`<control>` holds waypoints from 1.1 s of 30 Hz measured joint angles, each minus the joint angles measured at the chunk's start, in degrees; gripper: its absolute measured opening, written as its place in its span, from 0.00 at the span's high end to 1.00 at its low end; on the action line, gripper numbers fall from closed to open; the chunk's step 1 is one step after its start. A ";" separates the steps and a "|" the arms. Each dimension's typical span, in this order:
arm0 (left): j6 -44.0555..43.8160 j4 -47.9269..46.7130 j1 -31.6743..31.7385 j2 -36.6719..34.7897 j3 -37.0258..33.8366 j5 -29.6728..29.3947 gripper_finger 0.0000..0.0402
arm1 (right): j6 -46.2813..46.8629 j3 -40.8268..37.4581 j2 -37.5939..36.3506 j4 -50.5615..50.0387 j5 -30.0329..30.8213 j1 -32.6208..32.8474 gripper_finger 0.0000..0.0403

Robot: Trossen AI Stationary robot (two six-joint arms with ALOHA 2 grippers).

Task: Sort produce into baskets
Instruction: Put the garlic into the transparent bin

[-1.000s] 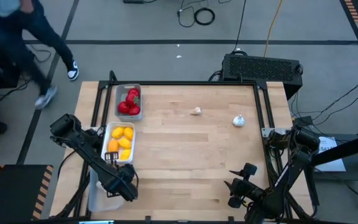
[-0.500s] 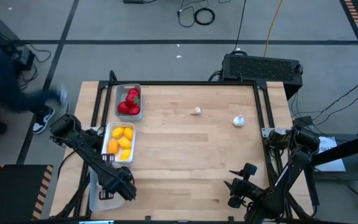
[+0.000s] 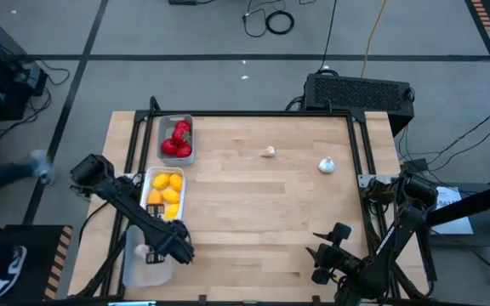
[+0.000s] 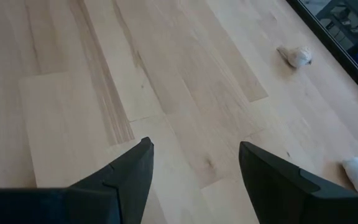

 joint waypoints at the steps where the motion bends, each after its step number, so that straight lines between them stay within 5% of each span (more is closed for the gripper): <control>1: 0.81 1.52 0.07 0.00 0.33 -0.83 0.99 | 0.00 0.00 0.00 0.00 0.00 0.00 0.44; 14: 0.48 -2.92 0.05 0.02 0.87 -1.97 0.99 | 0.09 0.00 0.00 -0.02 -0.03 0.00 0.44; 33: -9.80 -4.76 -4.06 0.02 0.85 16.00 0.99 | -1.01 0.00 0.00 0.48 -0.07 0.00 0.44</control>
